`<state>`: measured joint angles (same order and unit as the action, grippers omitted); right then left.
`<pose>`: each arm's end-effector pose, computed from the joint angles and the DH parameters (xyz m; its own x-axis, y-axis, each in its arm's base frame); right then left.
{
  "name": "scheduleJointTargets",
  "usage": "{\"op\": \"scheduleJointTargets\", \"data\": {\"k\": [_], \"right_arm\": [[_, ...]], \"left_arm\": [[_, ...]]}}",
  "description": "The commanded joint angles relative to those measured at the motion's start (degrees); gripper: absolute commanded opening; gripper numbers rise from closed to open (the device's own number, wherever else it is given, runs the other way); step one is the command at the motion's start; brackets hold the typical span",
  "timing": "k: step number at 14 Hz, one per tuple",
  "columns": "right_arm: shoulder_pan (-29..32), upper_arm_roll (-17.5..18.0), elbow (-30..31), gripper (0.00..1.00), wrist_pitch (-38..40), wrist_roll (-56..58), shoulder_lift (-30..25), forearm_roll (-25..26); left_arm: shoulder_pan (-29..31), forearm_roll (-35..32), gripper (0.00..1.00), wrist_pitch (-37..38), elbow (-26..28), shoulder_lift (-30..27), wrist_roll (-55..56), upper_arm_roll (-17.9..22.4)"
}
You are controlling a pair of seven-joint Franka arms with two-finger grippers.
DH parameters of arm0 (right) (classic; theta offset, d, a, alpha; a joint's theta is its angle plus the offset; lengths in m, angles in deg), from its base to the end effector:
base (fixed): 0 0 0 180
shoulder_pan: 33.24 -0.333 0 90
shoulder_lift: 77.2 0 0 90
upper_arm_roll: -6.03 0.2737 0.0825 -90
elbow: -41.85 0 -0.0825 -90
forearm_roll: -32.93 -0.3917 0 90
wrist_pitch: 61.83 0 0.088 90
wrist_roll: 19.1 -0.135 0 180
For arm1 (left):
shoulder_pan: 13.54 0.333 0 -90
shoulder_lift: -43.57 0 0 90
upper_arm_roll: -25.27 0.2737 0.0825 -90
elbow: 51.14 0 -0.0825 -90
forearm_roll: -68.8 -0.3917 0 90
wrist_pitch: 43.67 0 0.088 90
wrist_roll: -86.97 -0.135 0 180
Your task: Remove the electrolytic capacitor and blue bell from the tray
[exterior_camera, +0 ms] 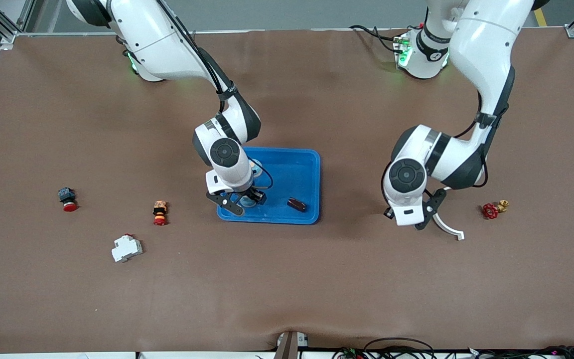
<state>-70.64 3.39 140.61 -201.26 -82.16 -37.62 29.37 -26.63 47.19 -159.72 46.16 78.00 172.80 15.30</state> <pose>0.5335 0.3726 0.1207 0.8629 -0.5054 -0.0017 -0.5053 -0.8626 -0.0232 0.5857 -0.2137 0.1657 0.6305 0.7586 0.1642 0.7669 -0.5764 -0.2821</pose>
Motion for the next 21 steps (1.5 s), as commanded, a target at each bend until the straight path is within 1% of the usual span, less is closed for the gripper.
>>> {"op": "scheduleJointTargets", "data": {"k": [1, 2, 6, 11, 12, 13, 14, 16, 17, 19, 21], "right_arm": [[-0.57, -0.26, -0.50, 0.07, -0.31, -0.66, 0.24, 0.22], [-0.57, -0.26, -0.50, 0.00, -0.23, -0.92, 0.24, 0.22], [-0.57, -0.26, -0.68, 0.00, 0.04, -1.10, 0.15, 0.04], [-0.57, -0.18, -3.04, 0.00, 2.93, -0.84, -0.55, -0.75], [-0.48, -0.18, -4.35, 0.00, 4.77, -0.84, -0.55, -0.84], [-0.22, -0.26, -6.02, 0.00, 7.39, -0.75, -0.55, -0.75], [-0.05, -0.26, -7.95, 0.00, 10.64, -0.75, -0.55, -0.75], [0.39, -0.35, -11.73, 0.00, 17.15, -0.05, -0.55, 0.12], [0.66, -0.53, -12.62, 0.00, 18.92, 0.47, -0.64, 0.30], [1.88, -0.53, -12.28, 0.00, 20.51, 8.34, -1.77, 0.48], [3.55, -0.53, -12.45, 0.00, 25.06, 15.04, -3.44, 0.57]], "left_arm": [[1.32, -4.31, 0.00, 0.30, 1.75, 0.90, 1.01, -0.23], [1.41, -5.36, 0.00, 0.39, 2.45, 0.64, 1.09, -0.23], [1.41, -8.80, 0.00, 1.96, 2.90, 0.46, 2.77, -0.23], [0.44, -9.41, 0.00, 1.54, 2.64, 2.30, 7.33, -0.32], [0.44, -9.42, 0.11, 1.53, 2.55, 2.30, 7.94, -0.32], [0.53, -9.42, 0.51, 1.53, 2.55, 2.22, 8.04, -0.32], [1.22, -9.33, 1.00, 1.53, 2.55, 1.78, 8.04, -0.41], [2.02, -9.15, 1.00, 1.80, 2.63, 1.08, 7.17, -0.58], [2.02, -9.07, 1.00, 2.06, 2.55, 0.99, 7.16, -0.58], [2.11, -8.63, 1.00, 2.15, 2.55, 0.46, 7.25, -0.67], [1.93, -8.28, 1.00, 2.15, 2.29, -0.85, 7.60, -1.11]]}}
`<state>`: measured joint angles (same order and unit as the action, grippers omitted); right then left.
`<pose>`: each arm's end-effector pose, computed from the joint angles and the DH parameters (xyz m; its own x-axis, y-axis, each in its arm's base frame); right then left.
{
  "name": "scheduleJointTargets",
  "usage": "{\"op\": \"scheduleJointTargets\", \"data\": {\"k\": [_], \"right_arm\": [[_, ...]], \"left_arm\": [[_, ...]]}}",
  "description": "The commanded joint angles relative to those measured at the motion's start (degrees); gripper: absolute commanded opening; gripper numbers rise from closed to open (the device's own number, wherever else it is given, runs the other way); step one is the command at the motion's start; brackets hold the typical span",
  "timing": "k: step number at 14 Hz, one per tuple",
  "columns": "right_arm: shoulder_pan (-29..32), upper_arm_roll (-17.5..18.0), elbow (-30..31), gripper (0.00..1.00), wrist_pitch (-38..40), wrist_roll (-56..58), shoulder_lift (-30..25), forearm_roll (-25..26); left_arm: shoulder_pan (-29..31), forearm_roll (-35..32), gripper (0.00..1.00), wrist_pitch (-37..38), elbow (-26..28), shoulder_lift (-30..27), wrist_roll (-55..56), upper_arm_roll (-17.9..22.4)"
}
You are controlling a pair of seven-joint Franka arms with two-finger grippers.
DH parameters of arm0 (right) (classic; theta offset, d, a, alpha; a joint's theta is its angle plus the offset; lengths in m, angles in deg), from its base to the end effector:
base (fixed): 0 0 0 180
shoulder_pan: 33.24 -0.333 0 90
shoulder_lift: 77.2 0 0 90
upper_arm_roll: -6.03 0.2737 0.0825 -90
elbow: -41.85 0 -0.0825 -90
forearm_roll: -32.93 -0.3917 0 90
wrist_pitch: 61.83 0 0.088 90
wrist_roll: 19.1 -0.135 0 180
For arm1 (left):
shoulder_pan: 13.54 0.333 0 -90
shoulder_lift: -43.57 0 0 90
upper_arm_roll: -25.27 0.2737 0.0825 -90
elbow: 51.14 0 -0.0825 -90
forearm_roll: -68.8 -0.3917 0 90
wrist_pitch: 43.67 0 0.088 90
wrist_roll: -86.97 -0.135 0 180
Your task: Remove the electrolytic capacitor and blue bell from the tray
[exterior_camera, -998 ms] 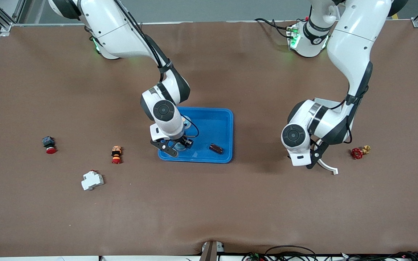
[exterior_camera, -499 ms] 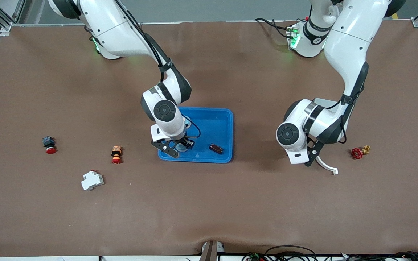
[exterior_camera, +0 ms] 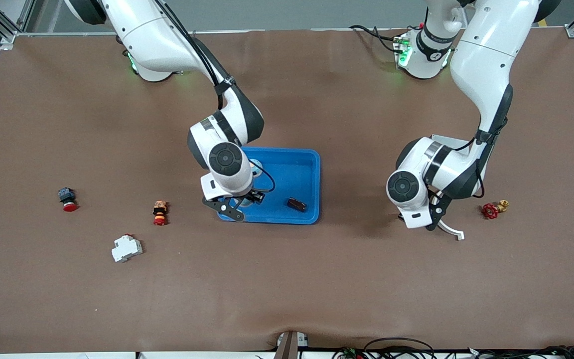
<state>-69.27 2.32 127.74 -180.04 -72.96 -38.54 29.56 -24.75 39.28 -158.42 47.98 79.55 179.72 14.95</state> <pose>0.5679 0.3696 0.1978 0.9197 -0.3862 -0.0707 -0.3804 -0.9211 0.0832 0.5796 -0.1830 0.1388 0.5913 0.7586 0.2737 0.7969 -0.4975 -0.3426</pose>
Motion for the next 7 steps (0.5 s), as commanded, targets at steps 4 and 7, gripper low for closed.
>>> {"op": "scheduleJointTargets", "data": {"k": [4, 7], "right_arm": [[6.57, 0.54, 1.73, 0.00, 10.27, 16.75, -8.93, 0.39], [10.79, 0.54, 6.38, 0.00, 10.10, 25.45, -14.38, 0.39]], "left_arm": [[-0.83, 7.08, 1.00, 0.93, -2.43, -3.46, 1.20, -3.48], [-2.58, 12.81, 1.00, 1.20, -6.30, -3.29, 4.96, -5.59]]}}
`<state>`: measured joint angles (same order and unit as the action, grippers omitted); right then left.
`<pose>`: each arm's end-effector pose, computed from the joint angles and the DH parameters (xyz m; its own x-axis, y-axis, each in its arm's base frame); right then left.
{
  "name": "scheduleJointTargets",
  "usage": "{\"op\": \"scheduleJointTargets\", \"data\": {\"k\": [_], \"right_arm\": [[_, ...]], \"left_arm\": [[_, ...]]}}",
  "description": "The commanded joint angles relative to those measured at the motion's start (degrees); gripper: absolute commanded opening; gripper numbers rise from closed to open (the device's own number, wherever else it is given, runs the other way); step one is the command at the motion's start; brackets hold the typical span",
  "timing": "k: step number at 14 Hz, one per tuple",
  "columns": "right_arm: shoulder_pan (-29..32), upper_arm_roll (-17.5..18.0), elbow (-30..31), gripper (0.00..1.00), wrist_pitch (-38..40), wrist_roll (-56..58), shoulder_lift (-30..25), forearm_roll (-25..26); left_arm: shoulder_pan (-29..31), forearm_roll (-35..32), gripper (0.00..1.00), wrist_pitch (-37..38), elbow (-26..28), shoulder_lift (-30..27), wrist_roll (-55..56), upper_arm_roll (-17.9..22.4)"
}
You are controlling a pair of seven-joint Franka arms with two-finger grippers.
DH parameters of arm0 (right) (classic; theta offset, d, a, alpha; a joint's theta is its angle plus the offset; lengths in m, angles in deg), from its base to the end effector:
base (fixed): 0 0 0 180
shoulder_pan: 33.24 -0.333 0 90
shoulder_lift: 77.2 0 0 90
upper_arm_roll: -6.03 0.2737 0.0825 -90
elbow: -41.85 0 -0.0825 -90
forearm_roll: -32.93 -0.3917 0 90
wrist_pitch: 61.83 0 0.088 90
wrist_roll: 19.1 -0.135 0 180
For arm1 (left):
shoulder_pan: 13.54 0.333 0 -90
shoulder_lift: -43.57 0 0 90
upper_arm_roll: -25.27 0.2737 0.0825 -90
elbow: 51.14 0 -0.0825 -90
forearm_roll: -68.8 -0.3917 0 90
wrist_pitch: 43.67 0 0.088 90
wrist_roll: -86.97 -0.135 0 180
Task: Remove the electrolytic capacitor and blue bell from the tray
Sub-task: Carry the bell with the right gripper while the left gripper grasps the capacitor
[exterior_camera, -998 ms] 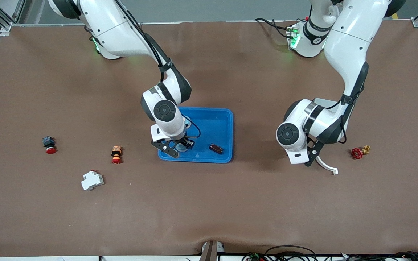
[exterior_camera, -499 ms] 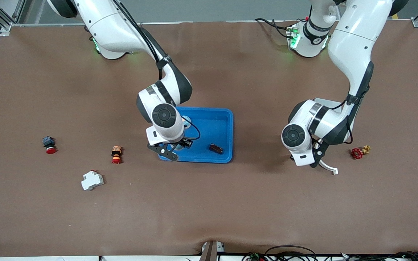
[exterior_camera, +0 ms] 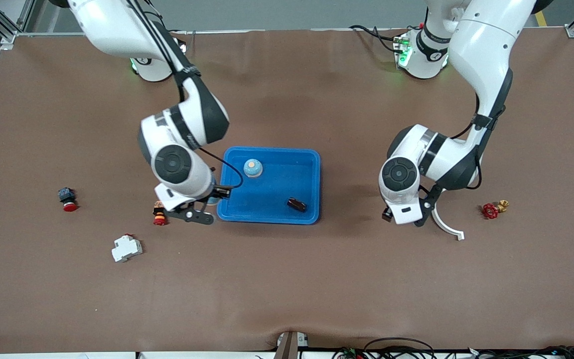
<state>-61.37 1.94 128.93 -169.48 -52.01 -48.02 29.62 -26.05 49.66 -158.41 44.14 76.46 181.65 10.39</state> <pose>0.5987 0.2783 0.2865 0.9760 -0.1721 -0.1338 -0.1644 -0.9842 0.0663 0.5802 -0.2610 0.2000 0.5247 0.8391 0.1436 0.8454 -0.4939 -0.2031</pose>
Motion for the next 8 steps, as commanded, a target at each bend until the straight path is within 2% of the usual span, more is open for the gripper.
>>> {"op": "scheduleJointTargets", "data": {"k": [1, 5, 6, 8], "right_arm": [[3.86, 0.93, 6.33, 0.00, -0.37, 6.87, -6.31, 0.33], [7.99, 0.93, 11.95, 0.00, -1.59, 17.42, -10.88, 0.33], [9.22, 0.93, 13.62, 0.00, -2.29, 19.70, -12.11, 0.33], [11.24, 0.93, 18.36, 0.00, -5.36, 24.01, -15.01, 0.33]], "left_arm": [[-2.59, 2.70, 1.00, 1.19, -3.94, 0.41, 5.14, -1.21], [-10.31, 2.09, 1.00, -1.09, -8.34, 4.63, 6.39, -0.95], [-12.34, 1.91, 0.96, -2.23, -9.92, 5.68, 7.35, -0.51], [-14.89, 1.91, 0.82, -5.73, -12.12, 7.88, 7.62, -0.33]]}}
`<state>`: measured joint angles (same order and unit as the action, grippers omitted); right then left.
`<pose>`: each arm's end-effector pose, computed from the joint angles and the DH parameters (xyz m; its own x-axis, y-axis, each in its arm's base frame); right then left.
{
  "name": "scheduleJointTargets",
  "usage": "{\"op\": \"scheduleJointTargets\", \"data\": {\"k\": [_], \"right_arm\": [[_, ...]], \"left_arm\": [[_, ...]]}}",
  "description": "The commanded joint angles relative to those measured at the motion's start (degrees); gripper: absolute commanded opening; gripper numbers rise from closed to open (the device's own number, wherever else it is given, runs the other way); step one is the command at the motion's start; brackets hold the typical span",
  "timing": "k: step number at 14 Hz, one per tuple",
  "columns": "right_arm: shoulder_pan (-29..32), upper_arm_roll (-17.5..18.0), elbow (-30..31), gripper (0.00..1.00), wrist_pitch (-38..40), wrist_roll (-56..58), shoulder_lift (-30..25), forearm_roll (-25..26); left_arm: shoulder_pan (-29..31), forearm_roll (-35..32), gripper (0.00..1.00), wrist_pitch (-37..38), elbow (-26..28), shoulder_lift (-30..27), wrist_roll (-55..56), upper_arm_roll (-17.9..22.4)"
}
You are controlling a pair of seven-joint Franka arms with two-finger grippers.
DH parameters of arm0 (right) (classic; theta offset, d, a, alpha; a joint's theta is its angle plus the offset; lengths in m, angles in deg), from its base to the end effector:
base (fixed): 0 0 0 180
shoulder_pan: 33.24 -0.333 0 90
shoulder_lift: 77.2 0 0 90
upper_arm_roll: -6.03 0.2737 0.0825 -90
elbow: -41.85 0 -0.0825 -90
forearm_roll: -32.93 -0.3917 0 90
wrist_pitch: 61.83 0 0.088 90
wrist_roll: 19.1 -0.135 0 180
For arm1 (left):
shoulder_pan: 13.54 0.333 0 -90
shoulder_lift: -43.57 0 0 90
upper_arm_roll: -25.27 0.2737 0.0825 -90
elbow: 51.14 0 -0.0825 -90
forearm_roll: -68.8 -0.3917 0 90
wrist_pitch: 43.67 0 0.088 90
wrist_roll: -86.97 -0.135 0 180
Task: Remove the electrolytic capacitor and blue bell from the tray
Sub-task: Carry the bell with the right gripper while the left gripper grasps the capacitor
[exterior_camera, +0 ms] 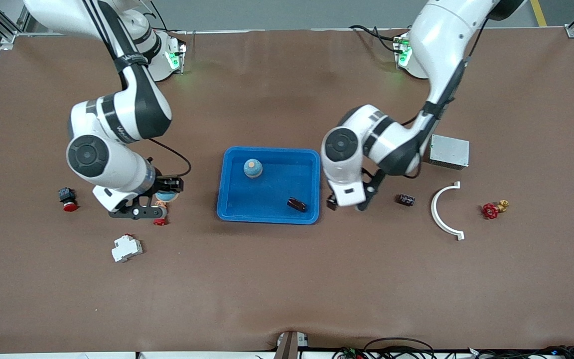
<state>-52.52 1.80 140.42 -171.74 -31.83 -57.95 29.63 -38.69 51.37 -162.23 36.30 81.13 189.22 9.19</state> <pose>0.5984 0.1687 0.3091 0.9901 0.0191 -0.1393 0.0199 -0.9998 0.0042 0.5350 -0.4151 0.2122 0.5765 0.8110 0.1002 0.8171 -0.5727 -0.0658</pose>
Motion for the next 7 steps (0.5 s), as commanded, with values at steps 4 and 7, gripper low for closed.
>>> {"op": "scheduleJointTargets", "data": {"k": [4, 7], "right_arm": [[5.56, 1.06, 17.42, 0.00, -10.31, 10.16, -10.27, 0.31], [7.76, 1.06, 24.36, 0.00, -16.46, 14.12, -12.91, 0.31]], "left_arm": [[-6.21, -1.37, 0.71, -9.82, -5.08, 7.33, 1.28, 2.36], [-7.98, -1.37, 0.68, -11.42, -7.27, 10.33, 4.01, 4.20]]}}
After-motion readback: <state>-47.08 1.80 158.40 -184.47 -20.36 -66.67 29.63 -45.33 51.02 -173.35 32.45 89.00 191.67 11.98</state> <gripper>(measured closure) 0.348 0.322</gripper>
